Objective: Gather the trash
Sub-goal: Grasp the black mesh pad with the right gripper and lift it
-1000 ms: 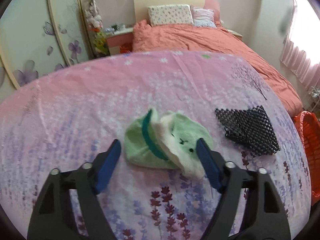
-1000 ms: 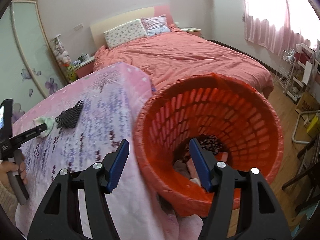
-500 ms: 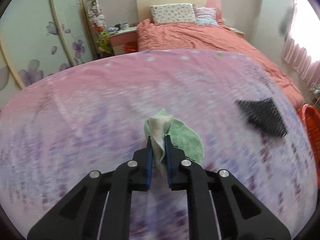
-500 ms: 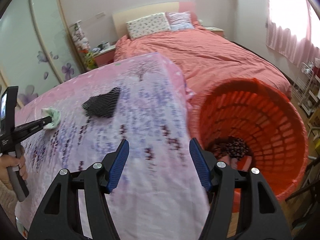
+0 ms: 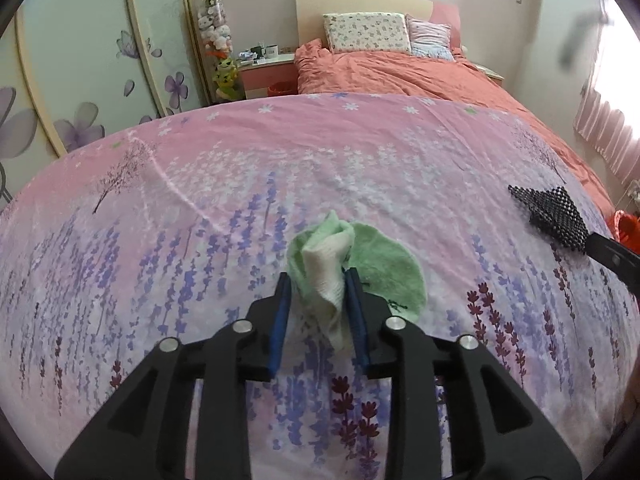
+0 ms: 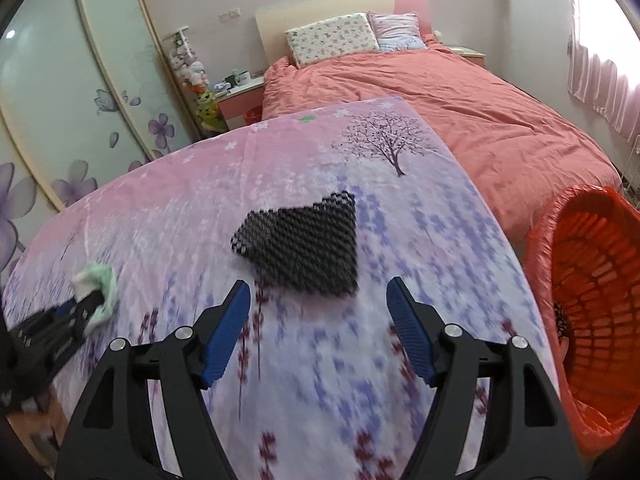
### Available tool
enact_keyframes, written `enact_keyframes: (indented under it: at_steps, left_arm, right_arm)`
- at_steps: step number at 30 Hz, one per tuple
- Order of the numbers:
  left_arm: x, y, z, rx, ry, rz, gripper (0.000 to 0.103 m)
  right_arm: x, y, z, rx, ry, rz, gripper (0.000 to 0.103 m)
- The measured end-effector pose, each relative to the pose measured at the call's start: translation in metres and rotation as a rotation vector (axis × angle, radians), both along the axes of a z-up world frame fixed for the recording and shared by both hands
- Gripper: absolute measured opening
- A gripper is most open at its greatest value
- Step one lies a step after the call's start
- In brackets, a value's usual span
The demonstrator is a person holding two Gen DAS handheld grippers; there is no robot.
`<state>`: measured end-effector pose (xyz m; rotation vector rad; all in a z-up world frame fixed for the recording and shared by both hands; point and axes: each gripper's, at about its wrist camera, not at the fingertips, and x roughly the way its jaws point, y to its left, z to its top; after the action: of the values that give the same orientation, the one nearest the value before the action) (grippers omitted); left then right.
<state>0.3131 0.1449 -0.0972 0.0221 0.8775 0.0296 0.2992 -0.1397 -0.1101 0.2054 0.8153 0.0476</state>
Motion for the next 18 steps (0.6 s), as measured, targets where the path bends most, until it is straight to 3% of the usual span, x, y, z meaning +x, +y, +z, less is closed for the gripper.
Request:
enact_keyframes:
  at_steps: [8, 11, 15, 18]
  left_arm:
    - [0.001, 0.007, -0.001, -0.021, 0.009, 0.022, 0.041]
    - [0.001, 0.005, -0.001, -0.012, 0.009, 0.022, 0.041]
    - [0.001, 0.004, -0.001, -0.021, 0.01, 0.022, 0.041]
    - [0.002, 0.004, -0.001, -0.018, 0.01, 0.023, 0.041]
  right_arm:
    - [0.027, 0.009, -0.008, -0.061, 0.045, -0.033, 0.07]
    - [0.028, 0.017, -0.007, -0.085, 0.041, -0.014, 0.056]
    - [0.018, 0.022, -0.007, -0.056, 0.03, 0.052, 0.02]
    - [0.004, 0.024, -0.006, -0.072, 0.026, 0.074, 0.017]
